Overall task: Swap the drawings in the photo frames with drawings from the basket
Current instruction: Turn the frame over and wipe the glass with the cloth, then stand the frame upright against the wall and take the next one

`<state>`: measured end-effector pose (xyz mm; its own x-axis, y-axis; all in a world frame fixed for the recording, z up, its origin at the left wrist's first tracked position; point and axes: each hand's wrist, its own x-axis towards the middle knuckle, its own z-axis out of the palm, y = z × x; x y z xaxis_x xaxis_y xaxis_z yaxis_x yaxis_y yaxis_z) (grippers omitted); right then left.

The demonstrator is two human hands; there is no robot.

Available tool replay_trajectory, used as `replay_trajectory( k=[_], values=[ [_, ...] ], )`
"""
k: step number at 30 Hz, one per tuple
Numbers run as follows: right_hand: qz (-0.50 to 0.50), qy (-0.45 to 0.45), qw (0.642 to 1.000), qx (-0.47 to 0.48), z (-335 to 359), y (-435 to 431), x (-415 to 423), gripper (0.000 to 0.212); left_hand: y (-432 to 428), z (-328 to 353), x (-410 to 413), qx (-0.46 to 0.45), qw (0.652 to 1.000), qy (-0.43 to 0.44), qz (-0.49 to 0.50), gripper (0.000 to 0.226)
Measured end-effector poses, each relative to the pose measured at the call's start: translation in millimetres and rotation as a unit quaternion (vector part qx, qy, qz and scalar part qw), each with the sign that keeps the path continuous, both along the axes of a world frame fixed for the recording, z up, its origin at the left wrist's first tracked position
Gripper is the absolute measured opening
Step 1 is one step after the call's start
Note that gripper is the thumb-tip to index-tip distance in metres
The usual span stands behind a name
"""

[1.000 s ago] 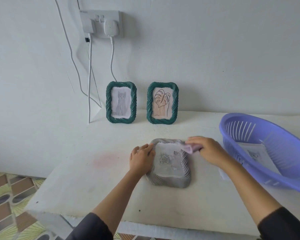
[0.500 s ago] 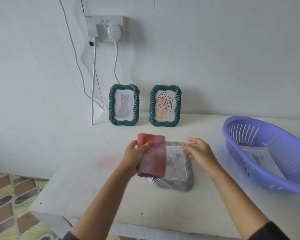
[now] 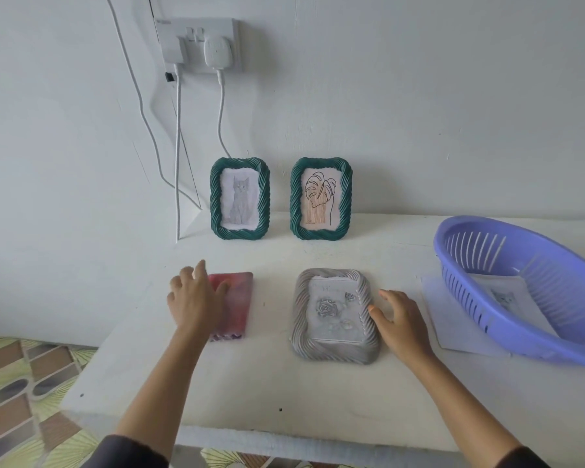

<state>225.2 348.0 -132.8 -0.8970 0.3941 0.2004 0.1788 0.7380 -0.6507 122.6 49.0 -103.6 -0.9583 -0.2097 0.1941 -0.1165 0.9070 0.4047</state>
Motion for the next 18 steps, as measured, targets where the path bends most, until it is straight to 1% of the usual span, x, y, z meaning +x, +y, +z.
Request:
replay_trajectory(
  k=[2,5,9,12,13,14,16,18],
  values=[
    [0.009,-0.002,1.000,0.018,-0.7,0.6,0.5,0.035,4.9,-5.1,2.7,-0.059,0.996,0.019,-0.070,0.058],
    [0.014,-0.007,0.999,0.035,-1.6,0.2,0.8,0.033,10.3,-18.2,8.8,-0.128,0.978,-0.028,-0.161,0.054],
    [0.018,-0.009,0.999,0.048,-2.7,-0.7,0.8,0.034,3.4,-22.6,6.2,-0.134,0.968,-0.080,-0.194,0.055],
    [0.016,-0.012,0.998,0.053,-2.1,-0.6,1.2,0.033,0.2,-17.3,6.8,-0.191,0.952,-0.107,-0.215,0.052],
    [0.015,-0.013,0.998,0.053,-1.6,-0.7,1.2,0.034,2.5,-14.9,9.5,-0.197,0.953,-0.107,-0.206,0.051],
    [0.015,-0.014,0.999,0.050,-1.1,-0.8,1.3,0.035,7.3,-11.9,13.4,-0.182,0.961,-0.096,-0.183,0.052],
    [0.015,-0.022,0.999,0.042,0.0,-1.6,2.0,0.037,25.5,-4.3,24.3,-0.123,0.982,-0.050,-0.133,0.055],
    [0.012,-0.040,0.998,0.056,1.0,-3.0,2.4,0.041,52.2,1.0,37.5,-0.076,0.989,-0.005,-0.126,0.054]
  ],
)
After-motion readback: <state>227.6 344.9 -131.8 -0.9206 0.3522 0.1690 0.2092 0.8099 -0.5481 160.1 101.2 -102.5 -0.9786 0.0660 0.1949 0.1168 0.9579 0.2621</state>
